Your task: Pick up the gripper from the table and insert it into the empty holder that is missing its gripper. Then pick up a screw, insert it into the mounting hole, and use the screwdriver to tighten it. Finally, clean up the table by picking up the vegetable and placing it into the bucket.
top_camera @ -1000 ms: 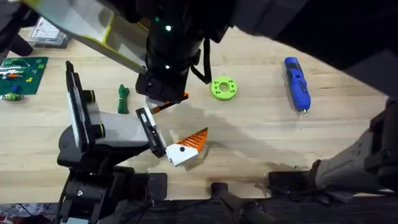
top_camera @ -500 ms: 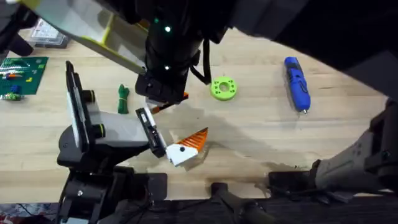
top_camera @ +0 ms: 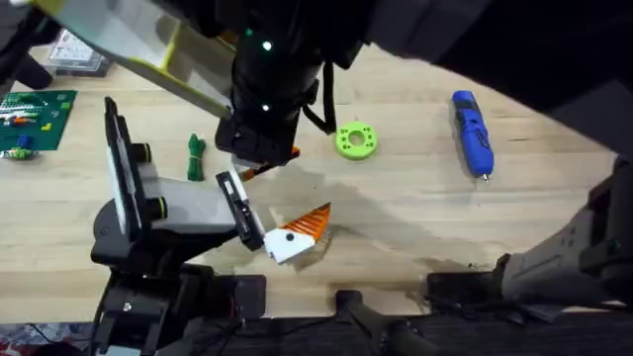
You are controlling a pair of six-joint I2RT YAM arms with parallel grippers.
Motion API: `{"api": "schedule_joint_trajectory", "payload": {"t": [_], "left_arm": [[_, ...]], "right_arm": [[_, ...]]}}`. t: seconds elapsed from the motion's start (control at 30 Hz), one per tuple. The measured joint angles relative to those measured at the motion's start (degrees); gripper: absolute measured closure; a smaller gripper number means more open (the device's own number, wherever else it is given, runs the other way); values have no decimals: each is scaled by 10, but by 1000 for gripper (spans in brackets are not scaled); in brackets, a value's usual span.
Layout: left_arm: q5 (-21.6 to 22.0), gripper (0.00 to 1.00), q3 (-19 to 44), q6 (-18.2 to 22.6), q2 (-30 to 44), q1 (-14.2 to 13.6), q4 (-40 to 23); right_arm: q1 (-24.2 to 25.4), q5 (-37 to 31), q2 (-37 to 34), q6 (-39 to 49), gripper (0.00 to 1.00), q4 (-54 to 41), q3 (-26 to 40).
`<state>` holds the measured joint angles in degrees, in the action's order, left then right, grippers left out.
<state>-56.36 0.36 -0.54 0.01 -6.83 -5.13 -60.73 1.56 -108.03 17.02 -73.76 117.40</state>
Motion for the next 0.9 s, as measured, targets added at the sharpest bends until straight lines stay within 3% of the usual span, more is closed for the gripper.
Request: {"api": "schedule_joint_trajectory", "payload": {"t": [0.9], "left_arm": [[0,14,0,-2,0,0,0]], "right_arm": [[0,3,-20,0,995,0,0]]}}
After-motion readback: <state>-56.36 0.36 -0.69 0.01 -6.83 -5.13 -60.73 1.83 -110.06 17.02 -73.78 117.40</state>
